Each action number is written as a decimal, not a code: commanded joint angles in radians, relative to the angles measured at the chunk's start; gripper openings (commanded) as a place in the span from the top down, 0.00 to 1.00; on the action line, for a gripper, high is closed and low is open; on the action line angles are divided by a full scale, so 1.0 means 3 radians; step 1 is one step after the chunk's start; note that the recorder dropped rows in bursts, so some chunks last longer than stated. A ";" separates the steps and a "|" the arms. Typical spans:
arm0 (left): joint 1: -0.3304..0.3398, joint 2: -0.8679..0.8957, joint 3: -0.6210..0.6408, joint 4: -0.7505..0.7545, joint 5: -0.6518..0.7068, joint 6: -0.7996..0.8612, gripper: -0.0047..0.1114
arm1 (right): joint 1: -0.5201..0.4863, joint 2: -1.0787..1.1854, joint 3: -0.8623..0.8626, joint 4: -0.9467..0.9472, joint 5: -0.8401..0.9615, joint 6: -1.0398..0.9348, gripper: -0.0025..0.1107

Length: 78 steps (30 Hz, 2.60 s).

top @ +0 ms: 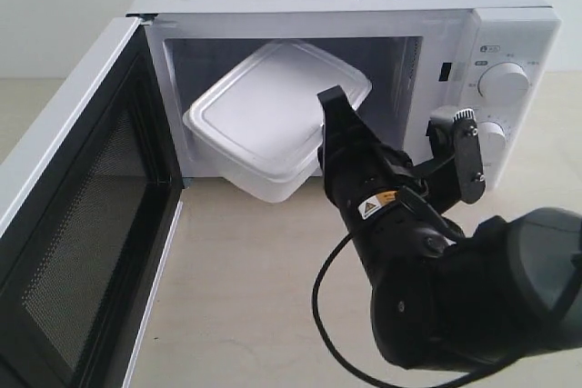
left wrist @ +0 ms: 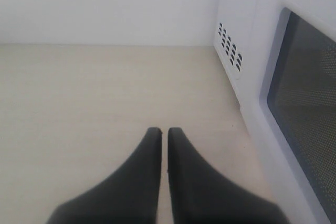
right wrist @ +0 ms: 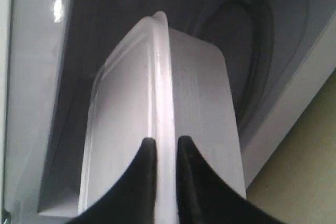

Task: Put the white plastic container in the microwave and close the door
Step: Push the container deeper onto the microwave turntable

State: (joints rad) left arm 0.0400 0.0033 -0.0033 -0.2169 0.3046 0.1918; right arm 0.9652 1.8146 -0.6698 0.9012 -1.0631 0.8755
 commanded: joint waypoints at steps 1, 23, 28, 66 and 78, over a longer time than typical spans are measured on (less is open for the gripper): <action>-0.0014 -0.0011 0.0011 -0.0015 -0.0040 -0.0019 0.92 | -0.0158 0.0052 -0.0113 0.0013 -0.0050 0.0011 0.98; -0.0014 -0.0011 0.0011 -0.0015 -0.0040 -0.0019 0.92 | -0.0267 0.0526 -0.0732 0.0304 -0.0058 -0.0102 0.98; -0.0014 -0.0011 0.0011 -0.0015 -0.0040 -0.0019 0.92 | -0.0361 0.0572 -0.0805 0.0300 -0.0030 -0.0133 0.98; -0.0014 -0.0011 0.0011 -0.0015 -0.0040 -0.0019 0.92 | -0.0595 0.0773 -0.1068 0.0095 0.0221 -0.0469 0.57; -0.0014 -0.0011 0.0011 -0.0015 -0.0040 -0.0019 0.92 | -0.0595 0.0699 -0.0942 0.0124 0.0273 -0.0752 0.57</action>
State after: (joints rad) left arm 0.0400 0.0033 -0.0033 -0.2169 0.3046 0.1918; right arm 0.7892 2.0493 -0.9769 0.9397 -0.9783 0.6928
